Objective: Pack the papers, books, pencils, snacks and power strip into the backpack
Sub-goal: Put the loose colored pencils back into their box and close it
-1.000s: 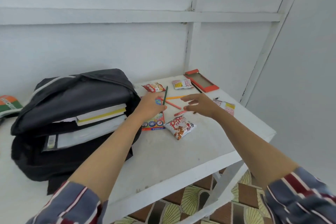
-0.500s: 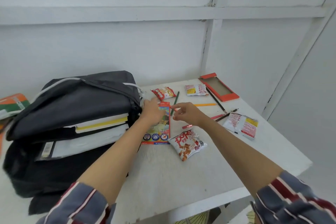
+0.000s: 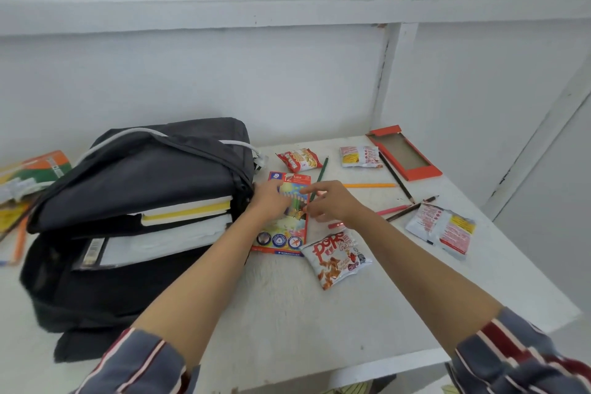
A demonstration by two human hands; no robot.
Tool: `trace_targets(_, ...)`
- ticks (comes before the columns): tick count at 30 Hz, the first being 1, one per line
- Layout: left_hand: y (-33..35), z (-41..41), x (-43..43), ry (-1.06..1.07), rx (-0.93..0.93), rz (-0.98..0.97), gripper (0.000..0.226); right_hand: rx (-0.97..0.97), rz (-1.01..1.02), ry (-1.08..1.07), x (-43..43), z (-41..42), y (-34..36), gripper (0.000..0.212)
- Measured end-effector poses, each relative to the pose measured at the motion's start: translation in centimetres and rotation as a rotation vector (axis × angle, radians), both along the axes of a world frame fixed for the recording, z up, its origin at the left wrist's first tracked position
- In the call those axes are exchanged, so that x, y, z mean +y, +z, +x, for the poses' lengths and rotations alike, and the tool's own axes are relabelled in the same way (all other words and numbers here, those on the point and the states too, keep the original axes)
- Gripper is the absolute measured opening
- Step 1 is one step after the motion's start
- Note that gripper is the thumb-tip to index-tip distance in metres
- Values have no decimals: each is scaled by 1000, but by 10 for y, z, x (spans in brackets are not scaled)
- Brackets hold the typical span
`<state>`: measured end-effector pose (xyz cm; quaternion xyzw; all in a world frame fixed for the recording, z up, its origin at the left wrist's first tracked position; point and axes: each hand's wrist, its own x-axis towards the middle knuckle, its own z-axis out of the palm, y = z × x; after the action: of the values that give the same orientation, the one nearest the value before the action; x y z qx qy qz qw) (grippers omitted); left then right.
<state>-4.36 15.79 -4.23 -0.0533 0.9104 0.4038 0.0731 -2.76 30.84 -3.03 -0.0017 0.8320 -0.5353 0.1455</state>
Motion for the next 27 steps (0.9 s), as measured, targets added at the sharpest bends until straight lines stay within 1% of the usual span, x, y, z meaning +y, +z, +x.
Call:
trace_targets(4, 6, 6, 0, 59, 42, 179, 54, -77, -174, -27, 8, 3, -2, 38)
trace_targets(8, 16, 10, 3, 71, 51, 357, 49, -110, -267, -42, 12, 7, 0, 36)
trace_targets(12, 24, 10, 10, 71, 82, 414, 42, -103, -333, -43, 19, 9, 5, 34)
trace_targets(16, 33, 3, 14, 84, 155, 440, 36, -60, -411, -40, 24, 7, 14, 36)
trace_targets(20, 48, -1, 15, 36, 200, 506, 35, 0, -458, -31, 29, 2, 25, 35)
trace_targets(23, 59, -2, 16, -32, 135, 637, 37, 45, -475, -35, 38, -3, 33, 35)
trace_targets(27, 60, -5, 25, -91, -40, 712, 34, 39, -415, -17, 61, -4, 41, 29)
